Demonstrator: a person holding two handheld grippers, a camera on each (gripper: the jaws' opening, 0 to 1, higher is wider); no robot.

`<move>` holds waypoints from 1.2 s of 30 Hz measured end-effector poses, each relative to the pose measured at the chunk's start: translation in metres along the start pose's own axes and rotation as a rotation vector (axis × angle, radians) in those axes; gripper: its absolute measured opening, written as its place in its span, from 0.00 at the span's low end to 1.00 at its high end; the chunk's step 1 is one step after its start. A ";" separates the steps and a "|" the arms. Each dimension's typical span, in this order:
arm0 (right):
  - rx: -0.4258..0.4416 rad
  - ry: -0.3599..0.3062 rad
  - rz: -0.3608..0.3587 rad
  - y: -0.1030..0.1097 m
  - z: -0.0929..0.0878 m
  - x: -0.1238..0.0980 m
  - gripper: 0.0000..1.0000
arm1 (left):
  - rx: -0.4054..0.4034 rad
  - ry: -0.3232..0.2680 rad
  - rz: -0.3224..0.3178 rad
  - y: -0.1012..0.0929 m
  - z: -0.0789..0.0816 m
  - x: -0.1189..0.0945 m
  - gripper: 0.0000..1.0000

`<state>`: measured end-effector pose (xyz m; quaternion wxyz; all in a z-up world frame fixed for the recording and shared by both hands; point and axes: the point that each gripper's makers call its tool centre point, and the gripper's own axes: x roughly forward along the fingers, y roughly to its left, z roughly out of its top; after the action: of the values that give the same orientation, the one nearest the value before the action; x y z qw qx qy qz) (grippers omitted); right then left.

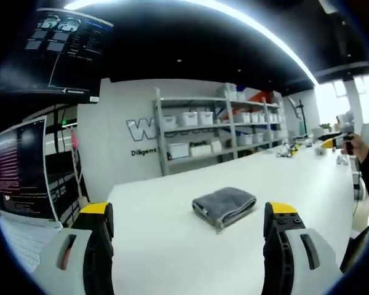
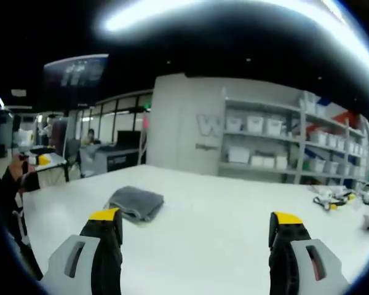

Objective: Open the folded towel by lifting each exposed corner and separating the folded layers until the towel lies flat within the target outline without major curled edges

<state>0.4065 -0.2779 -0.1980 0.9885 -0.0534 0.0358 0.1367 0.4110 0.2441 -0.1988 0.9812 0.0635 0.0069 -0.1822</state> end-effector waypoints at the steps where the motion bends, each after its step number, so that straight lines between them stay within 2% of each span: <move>1: -0.004 -0.001 0.002 0.002 0.001 0.000 1.00 | 0.004 0.001 -0.004 -0.001 0.002 0.001 1.00; 6: -0.020 0.008 0.016 0.005 0.005 0.006 1.00 | 0.020 0.007 -0.011 -0.002 0.009 0.007 1.00; 10: -0.040 0.001 0.023 0.005 0.017 0.011 1.00 | 0.003 0.004 -0.035 -0.001 0.018 0.013 1.00; 15: -0.066 -0.009 0.023 0.002 0.034 0.020 1.00 | 0.024 0.001 -0.029 0.003 0.031 0.019 1.00; 25: -0.112 -0.022 0.035 0.005 0.066 0.028 1.00 | 0.047 -0.007 -0.070 -0.001 0.055 0.033 1.00; 32: -0.116 -0.017 0.050 0.004 0.075 0.036 1.00 | 0.065 0.014 -0.054 0.004 0.053 0.038 1.00; 36: -0.122 -0.005 0.048 -0.003 0.085 0.046 1.00 | 0.064 0.016 -0.055 0.011 0.060 0.043 1.00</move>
<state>0.4557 -0.2585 -0.1175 0.9800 -0.1124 0.0261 0.1624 0.4545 0.2313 -0.1397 0.9732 0.0962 0.0105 -0.2087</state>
